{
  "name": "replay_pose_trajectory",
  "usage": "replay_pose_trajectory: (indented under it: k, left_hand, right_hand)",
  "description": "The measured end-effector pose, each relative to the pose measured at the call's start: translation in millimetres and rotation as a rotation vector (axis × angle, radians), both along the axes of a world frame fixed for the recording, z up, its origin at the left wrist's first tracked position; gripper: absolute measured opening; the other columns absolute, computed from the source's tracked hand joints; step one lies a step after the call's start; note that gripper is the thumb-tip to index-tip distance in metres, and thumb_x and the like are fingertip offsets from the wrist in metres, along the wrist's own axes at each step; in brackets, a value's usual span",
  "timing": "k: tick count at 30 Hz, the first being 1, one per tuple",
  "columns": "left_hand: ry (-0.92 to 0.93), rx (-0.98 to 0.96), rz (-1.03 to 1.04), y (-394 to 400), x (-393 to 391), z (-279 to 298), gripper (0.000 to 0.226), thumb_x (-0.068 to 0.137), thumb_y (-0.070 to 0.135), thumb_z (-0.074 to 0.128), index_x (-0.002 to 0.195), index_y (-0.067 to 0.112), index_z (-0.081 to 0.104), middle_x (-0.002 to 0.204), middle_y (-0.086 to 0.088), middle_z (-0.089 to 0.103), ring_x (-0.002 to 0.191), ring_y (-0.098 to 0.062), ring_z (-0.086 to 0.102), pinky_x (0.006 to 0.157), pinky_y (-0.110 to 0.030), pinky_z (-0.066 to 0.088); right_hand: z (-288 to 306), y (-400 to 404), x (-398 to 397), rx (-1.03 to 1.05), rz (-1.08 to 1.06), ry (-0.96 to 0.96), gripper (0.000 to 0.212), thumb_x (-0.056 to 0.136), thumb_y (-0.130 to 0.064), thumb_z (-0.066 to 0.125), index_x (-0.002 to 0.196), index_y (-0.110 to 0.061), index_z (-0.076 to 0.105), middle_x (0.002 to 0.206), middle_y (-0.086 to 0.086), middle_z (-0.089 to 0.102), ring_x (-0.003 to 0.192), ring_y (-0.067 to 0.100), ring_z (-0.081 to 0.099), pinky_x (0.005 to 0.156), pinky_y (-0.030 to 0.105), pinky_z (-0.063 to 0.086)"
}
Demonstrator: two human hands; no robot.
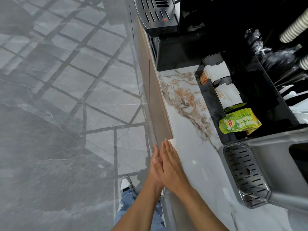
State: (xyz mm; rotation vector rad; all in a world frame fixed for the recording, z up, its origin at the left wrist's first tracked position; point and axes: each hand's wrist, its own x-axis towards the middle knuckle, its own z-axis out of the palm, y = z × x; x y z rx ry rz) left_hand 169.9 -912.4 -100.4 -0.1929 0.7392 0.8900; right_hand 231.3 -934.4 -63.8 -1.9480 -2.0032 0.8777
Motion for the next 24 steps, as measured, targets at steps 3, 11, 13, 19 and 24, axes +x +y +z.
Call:
replay_pose_trajectory:
  k: [3,11,13,19,24]
  left_hand:
    - [-0.017,0.016,0.019,-2,-3,-7,0.066,0.093,0.059,0.039,0.113,0.008,0.076,0.114,-0.009,0.077,0.106,-0.019,0.073,0.082,-0.032,0.06]
    - [-0.071,0.039,0.021,-2,-6,-6,0.066,0.094,0.06,0.042,0.123,0.008,0.07,0.119,-0.011,0.074,0.111,-0.023,0.07,0.092,-0.037,0.058]
    - [-0.056,0.031,0.038,-3,-8,-7,0.062,0.091,0.057,0.046,0.122,0.008,0.071,0.118,-0.009,0.074,0.109,-0.021,0.071,0.096,-0.035,0.056]
    - [-0.013,-0.042,0.054,-4,-20,-11,0.054,0.092,0.05,0.049,0.12,0.009,0.072,0.123,-0.006,0.071,0.111,-0.017,0.07,0.099,-0.033,0.053]
    - [-0.003,0.145,0.191,-10,-22,5,0.038,0.086,0.037,0.073,0.116,0.013,0.076,0.122,-0.001,0.074,0.115,-0.011,0.067,0.089,-0.027,0.057]
  right_hand:
    - [-4,-3,-6,-0.023,-0.024,0.046,0.068,0.101,-0.052,0.022,0.148,-0.022,-0.017,0.161,-0.006,-0.015,0.147,0.003,-0.018,0.122,0.029,-0.004]
    - [-3,-3,-6,-0.036,-0.059,0.114,0.069,0.097,-0.061,0.019,0.147,-0.029,-0.016,0.16,-0.013,-0.015,0.144,-0.007,-0.02,0.12,0.025,-0.005]
    - [-3,-2,-7,-0.047,-0.057,0.118,0.069,0.096,-0.063,0.016,0.147,-0.029,-0.016,0.16,-0.013,-0.014,0.144,-0.007,-0.019,0.12,0.023,-0.005]
    - [-5,-1,-17,-0.038,0.0,0.129,0.074,0.097,-0.06,0.018,0.154,-0.019,-0.006,0.163,-0.009,-0.011,0.145,-0.005,-0.019,0.116,0.016,-0.012]
    - [2,1,-30,-0.018,-0.016,0.218,0.068,0.098,-0.052,0.026,0.15,-0.023,-0.008,0.161,-0.013,-0.009,0.145,-0.007,-0.016,0.12,0.021,-0.005]
